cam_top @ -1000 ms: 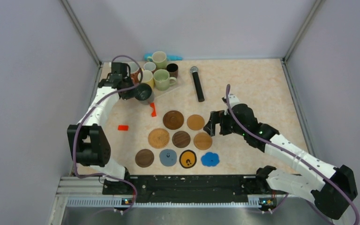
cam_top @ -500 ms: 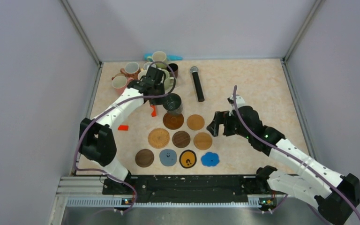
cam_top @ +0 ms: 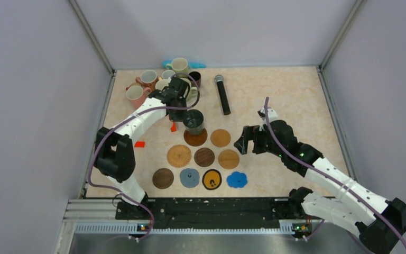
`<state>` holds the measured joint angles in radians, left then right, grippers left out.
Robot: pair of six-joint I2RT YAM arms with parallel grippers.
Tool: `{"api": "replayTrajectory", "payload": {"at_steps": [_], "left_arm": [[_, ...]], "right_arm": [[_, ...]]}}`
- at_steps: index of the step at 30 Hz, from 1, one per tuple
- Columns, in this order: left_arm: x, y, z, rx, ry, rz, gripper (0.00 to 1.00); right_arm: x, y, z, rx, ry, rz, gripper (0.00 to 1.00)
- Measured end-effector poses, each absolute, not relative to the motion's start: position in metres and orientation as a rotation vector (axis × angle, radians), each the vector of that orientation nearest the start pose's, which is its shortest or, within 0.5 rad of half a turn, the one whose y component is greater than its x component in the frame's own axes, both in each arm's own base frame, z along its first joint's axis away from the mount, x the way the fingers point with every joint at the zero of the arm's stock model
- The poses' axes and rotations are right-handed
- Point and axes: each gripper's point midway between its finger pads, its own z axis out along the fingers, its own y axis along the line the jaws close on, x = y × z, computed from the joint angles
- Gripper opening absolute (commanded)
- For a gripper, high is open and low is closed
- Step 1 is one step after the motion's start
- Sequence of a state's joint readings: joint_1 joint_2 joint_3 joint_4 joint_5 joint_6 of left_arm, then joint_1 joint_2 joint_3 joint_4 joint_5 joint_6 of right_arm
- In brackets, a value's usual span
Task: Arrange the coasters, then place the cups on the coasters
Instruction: Place the cup on the coaster.
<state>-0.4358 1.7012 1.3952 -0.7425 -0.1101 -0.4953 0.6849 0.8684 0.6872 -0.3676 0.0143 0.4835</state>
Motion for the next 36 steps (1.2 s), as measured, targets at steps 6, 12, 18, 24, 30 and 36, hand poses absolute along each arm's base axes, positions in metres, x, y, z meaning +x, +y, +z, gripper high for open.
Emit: {"api": "replayTrajectory", "payload": {"at_steps": [6,12,18,24,30,36], "left_arm": [[0.356,-0.167,0.117,-0.111,2.647,-0.157,0.00],[0.355,-0.167,0.117,-0.109,2.652,-0.152,0.00],[0.353,-0.169,0.116,-0.102,2.661,-0.164,0.00],[0.348,-0.172,0.111,-0.087,2.691,-0.164,0.00],[0.343,-0.172,0.108,-0.073,2.710,-0.151,0.00],[0.342,-0.171,0.103,-0.068,2.725,-0.142,0.00]], "right_arm": [[0.218,0.200,0.168,-0.212,2.185,0.665,0.99],[0.217,0.199,0.164,-0.213,2.194,0.662,0.99],[0.216,0.198,0.162,-0.212,2.199,0.660,0.99],[0.216,0.199,0.161,-0.205,2.201,0.664,0.99],[0.215,0.199,0.160,-0.202,2.206,0.664,0.99],[0.215,0.198,0.160,-0.202,2.207,0.664,0.99]]}}
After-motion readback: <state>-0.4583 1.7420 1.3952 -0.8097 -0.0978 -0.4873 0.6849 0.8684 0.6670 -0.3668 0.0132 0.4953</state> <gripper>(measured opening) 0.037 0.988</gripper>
